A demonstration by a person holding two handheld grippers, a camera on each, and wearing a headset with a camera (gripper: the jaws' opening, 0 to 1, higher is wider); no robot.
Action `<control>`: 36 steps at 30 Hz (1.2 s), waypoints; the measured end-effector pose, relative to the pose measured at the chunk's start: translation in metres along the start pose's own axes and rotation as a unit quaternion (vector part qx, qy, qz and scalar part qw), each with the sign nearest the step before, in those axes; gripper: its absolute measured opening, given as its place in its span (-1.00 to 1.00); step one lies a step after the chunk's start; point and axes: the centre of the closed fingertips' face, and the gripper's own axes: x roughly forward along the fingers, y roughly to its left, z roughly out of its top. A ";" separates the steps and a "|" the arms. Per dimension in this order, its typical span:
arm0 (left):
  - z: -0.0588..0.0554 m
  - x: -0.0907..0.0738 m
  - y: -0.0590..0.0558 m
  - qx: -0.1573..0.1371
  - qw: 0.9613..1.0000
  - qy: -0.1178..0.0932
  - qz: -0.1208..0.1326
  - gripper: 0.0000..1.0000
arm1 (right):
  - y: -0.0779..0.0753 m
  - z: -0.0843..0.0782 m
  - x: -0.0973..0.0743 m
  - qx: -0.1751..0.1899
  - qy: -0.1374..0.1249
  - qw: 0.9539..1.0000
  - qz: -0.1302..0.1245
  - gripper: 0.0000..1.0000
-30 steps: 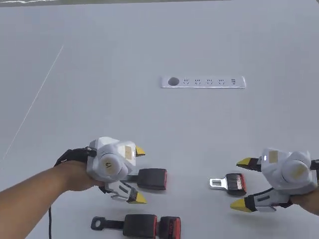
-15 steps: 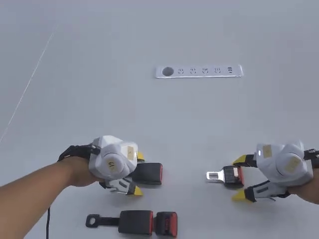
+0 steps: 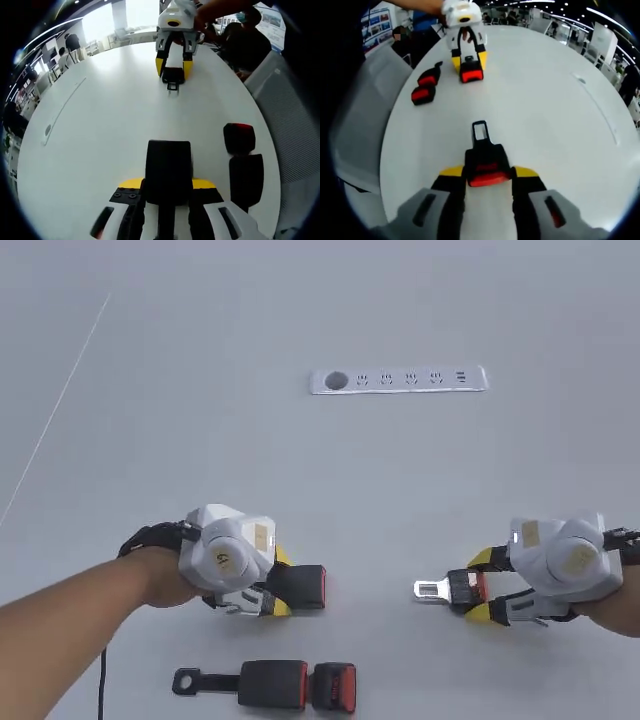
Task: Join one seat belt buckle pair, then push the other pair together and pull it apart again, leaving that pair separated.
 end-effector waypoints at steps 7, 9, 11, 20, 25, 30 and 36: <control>0.003 0.001 -0.001 0.002 1.000 0.010 -0.004 -0.32 | -0.001 0.000 0.000 0.003 0.031 1.000 0.001 -0.27; 0.002 0.001 0.000 -0.001 1.000 0.011 -0.005 -0.32 | -0.001 0.000 0.001 0.000 0.041 0.999 -0.001 -0.27; 0.001 0.001 0.001 -0.004 1.000 0.013 -0.005 -0.32 | -0.002 -0.001 0.001 0.001 0.045 0.999 0.002 -0.27; 0.000 0.002 0.002 -0.006 1.000 0.017 -0.006 -0.31 | -0.001 0.004 0.004 0.000 0.051 0.999 0.003 -0.27; 0.000 0.002 0.001 -0.006 1.000 0.018 -0.006 -0.31 | 0.002 0.012 0.010 -0.007 0.047 0.999 0.002 -0.27; 0.000 0.002 0.000 -0.005 1.000 0.019 -0.007 -0.31 | 0.005 0.024 0.017 -0.012 0.039 0.999 0.004 -0.27; 0.000 0.002 0.000 -0.005 1.000 0.022 -0.007 -0.31 | 0.009 0.039 0.027 -0.020 0.031 0.999 0.007 -0.27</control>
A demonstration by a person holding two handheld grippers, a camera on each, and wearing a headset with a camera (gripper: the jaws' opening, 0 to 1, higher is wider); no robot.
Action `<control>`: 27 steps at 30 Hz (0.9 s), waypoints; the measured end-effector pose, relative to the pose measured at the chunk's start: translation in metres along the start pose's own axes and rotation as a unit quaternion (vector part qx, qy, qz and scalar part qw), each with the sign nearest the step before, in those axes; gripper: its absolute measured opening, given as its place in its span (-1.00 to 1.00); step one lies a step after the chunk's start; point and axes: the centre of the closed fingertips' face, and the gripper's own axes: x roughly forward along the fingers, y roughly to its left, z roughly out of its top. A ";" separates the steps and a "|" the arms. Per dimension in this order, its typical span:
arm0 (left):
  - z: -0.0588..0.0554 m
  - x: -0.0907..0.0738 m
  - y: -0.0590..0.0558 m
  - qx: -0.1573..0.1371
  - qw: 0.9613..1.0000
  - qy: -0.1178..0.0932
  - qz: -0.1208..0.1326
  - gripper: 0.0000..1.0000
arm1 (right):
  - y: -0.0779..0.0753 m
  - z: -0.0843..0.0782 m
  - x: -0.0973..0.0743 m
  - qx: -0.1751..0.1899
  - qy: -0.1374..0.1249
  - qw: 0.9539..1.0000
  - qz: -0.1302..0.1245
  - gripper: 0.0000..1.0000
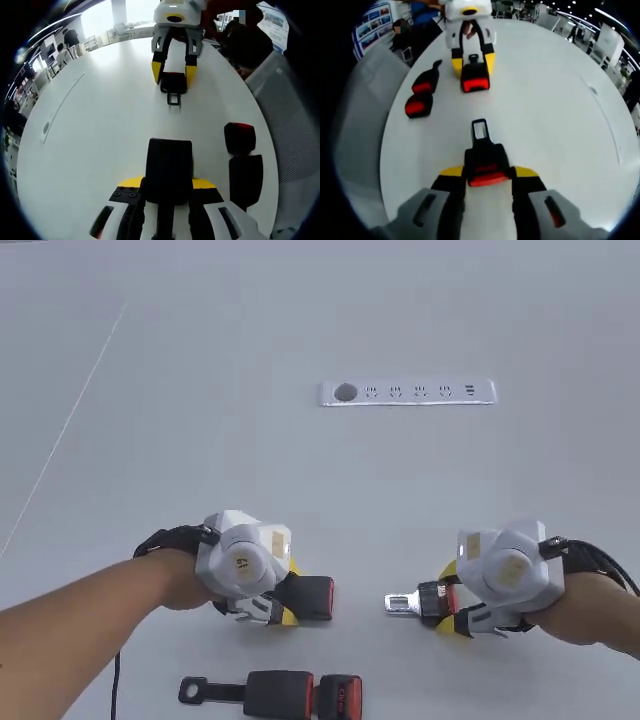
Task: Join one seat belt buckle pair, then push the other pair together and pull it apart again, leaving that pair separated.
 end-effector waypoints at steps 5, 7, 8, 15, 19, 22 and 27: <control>-0.001 0.000 0.001 0.000 1.000 0.002 -0.001 -0.32 | 0.001 0.010 0.006 -0.001 -0.005 1.000 -0.001 -0.27; -0.002 0.001 0.001 0.000 1.000 0.003 0.000 -0.32 | 0.002 0.013 0.008 -0.001 -0.007 1.000 -0.001 -0.27; -0.002 0.001 0.001 -0.001 1.000 0.003 0.000 -0.32 | 0.003 0.014 0.008 0.000 -0.008 1.000 -0.001 -0.27; -0.001 0.001 0.000 -0.001 1.000 0.005 -0.001 -0.32 | 0.004 0.033 0.023 0.008 -0.025 1.000 -0.008 -0.27; -0.001 0.000 0.000 -0.001 1.000 0.006 -0.001 -0.32 | 0.004 0.041 0.026 0.009 -0.032 0.999 -0.009 -0.27; -0.001 0.000 -0.001 -0.001 1.000 0.007 -0.001 -0.32 | 0.007 0.045 0.030 0.004 -0.033 0.999 -0.006 -0.28; -0.001 0.000 -0.001 -0.003 1.000 0.009 -0.001 -0.32 | 0.007 0.055 0.033 0.009 -0.048 0.999 -0.002 -0.28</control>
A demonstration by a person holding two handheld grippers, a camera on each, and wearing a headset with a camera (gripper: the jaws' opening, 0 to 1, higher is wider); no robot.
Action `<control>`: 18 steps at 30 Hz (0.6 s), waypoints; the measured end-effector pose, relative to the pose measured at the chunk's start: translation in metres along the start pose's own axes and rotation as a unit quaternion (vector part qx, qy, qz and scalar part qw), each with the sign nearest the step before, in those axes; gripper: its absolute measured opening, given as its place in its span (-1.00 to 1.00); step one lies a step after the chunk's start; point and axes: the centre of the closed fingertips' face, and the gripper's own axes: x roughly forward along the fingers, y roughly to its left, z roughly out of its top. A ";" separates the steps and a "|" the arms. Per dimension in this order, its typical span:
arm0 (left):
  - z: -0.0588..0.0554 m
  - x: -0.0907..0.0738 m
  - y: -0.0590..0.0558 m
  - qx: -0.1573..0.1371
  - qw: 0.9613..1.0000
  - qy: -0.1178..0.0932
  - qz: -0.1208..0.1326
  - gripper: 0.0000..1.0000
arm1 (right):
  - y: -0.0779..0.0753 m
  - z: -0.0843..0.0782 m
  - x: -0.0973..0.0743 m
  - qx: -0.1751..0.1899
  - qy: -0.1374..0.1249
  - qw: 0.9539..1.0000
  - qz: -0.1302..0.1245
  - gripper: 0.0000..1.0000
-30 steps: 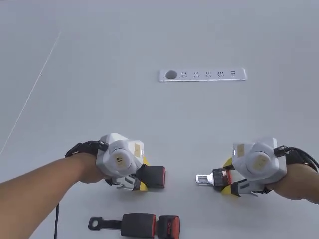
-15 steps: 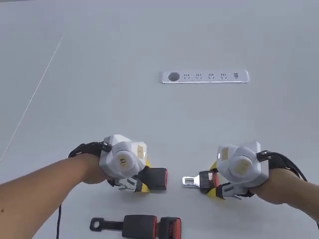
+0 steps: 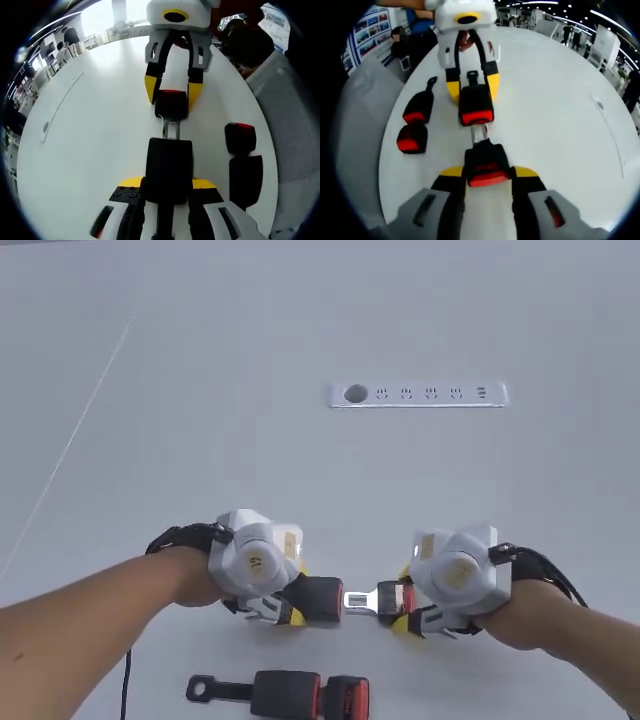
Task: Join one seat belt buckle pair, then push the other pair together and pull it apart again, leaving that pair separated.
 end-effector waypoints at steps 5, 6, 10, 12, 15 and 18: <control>0.000 0.000 0.000 -0.003 1.000 0.003 0.000 -0.32 | 0.004 0.010 0.004 -0.002 -0.012 1.000 0.004 -0.27; 0.000 0.000 0.000 -0.002 1.000 0.004 0.000 -0.32 | 0.004 0.013 0.005 0.006 -0.019 1.000 0.006 -0.28; -0.001 0.000 0.000 -0.002 1.000 0.006 0.000 -0.32 | 0.003 0.013 0.006 -0.001 -0.012 1.000 0.002 -0.28; -0.001 0.000 0.001 -0.002 1.000 0.007 -0.001 -0.32 | 0.003 0.013 0.006 0.003 -0.016 1.000 0.002 -0.28; -0.001 0.000 0.002 0.000 1.000 0.008 0.000 -0.32 | 0.004 0.013 0.006 0.002 -0.016 1.000 0.002 -0.29; 0.000 0.000 0.001 0.000 1.000 0.012 0.000 -0.33 | 0.002 0.015 0.007 0.006 -0.022 1.000 0.002 -0.29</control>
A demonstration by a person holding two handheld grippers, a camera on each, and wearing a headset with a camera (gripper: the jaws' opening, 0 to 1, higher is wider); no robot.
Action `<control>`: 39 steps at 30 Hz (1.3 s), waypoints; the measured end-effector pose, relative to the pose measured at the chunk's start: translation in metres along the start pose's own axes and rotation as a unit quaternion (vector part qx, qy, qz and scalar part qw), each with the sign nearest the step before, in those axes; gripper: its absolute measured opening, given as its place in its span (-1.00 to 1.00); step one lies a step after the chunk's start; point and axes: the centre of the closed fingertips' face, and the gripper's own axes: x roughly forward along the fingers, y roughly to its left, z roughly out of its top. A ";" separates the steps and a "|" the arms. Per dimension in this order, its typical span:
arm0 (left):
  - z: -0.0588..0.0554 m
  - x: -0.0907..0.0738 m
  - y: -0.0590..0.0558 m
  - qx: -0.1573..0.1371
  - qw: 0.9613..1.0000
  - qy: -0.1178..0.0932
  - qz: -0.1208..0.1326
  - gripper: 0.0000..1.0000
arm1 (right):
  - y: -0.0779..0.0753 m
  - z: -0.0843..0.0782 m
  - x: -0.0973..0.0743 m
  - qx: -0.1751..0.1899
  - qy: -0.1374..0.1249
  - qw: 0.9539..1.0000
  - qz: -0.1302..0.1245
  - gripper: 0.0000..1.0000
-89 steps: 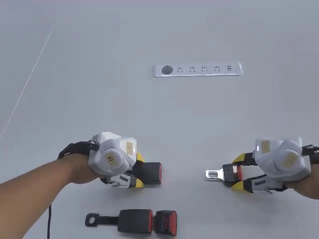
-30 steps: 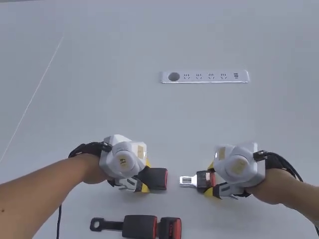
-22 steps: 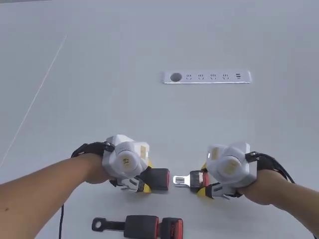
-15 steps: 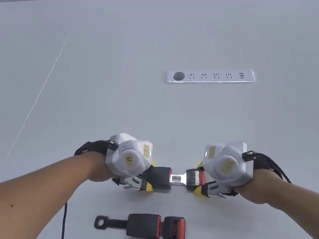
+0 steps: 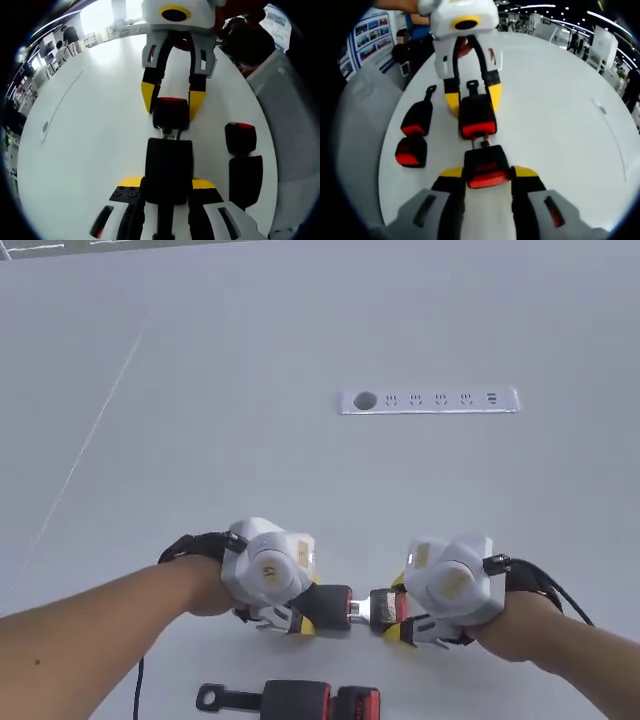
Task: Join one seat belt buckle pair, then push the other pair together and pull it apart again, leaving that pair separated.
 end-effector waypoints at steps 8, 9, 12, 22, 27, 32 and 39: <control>0.000 -0.001 0.000 0.000 1.000 -0.001 -0.001 -0.34 | 0.000 0.007 0.004 0.017 -0.013 1.000 0.000 -0.30; 0.000 0.000 0.000 0.000 1.000 0.000 -0.001 -0.34 | 0.002 0.011 0.007 0.016 -0.027 1.000 0.000 -0.30; 0.000 0.000 0.000 -0.002 1.000 0.002 -0.001 -0.34 | 0.000 0.016 0.011 0.017 -0.026 1.000 -0.002 -0.30; -0.001 0.000 0.000 0.002 1.000 0.005 0.001 -0.34 | -0.002 0.017 0.011 0.030 -0.022 0.999 -0.006 -0.31; -0.001 0.001 0.000 0.001 1.000 0.007 0.001 -0.34 | -0.001 0.018 0.012 0.029 -0.016 0.999 -0.007 -0.31; -0.001 0.001 -0.001 0.003 1.000 0.010 0.001 -0.34 | -0.002 0.018 0.013 0.028 -0.014 0.999 -0.009 -0.30; 0.000 0.001 -0.002 0.006 1.000 0.013 0.000 -0.33 | -0.002 0.018 0.014 0.025 -0.008 1.000 -0.010 -0.30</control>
